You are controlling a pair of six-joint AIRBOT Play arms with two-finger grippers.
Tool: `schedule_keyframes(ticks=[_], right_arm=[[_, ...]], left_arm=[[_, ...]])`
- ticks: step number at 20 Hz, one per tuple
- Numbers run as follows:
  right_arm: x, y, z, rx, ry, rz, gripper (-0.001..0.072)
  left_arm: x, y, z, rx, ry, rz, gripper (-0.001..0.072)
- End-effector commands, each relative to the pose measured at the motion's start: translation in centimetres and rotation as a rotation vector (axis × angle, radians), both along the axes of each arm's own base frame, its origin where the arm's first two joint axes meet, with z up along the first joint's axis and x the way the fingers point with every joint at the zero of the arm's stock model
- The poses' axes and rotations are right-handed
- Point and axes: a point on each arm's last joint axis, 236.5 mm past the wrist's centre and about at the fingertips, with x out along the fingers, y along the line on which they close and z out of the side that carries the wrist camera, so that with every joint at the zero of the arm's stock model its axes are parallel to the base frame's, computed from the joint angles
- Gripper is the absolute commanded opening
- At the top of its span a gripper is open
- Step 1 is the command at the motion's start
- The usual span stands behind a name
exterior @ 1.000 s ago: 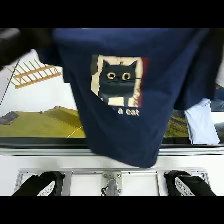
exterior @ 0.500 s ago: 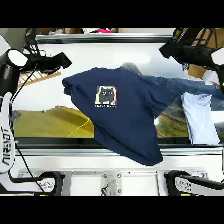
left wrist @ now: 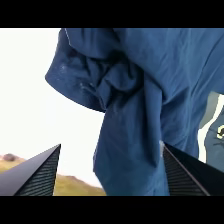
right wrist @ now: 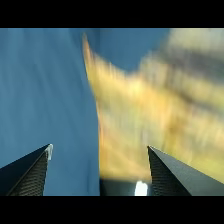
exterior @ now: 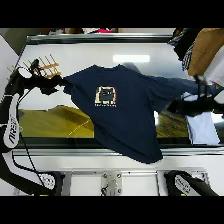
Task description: Fold the clothes and pants, and hang the long-sleeved shirts on hangers.
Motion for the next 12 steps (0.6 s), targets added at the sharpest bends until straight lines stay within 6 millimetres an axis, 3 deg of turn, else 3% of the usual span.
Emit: schedule_keyframes(ticks=[1,3,7,12], right_arm=[[-7.7,2.1,-6.5,0.052,0.213,0.016,0.0652],[-9.4,3.0,-8.4,0.060,0.256,0.026,0.0652],[-10.1,4.4,-9.9,0.050,0.259,0.058,0.0652],[-10.1,6.3,-10.8,0.031,0.259,0.141,0.0652]], left_arm=[[1.8,-2.3,-2.6,-0.069,0.012,-0.013,0.0674],[3.3,-4.1,-2.9,-0.076,-0.004,-0.046,0.0674],[4.9,-6.9,-4.2,-0.076,0.000,-0.108,0.0673],[5.3,-8.0,-5.4,-0.085,0.014,-0.122,0.0673]])
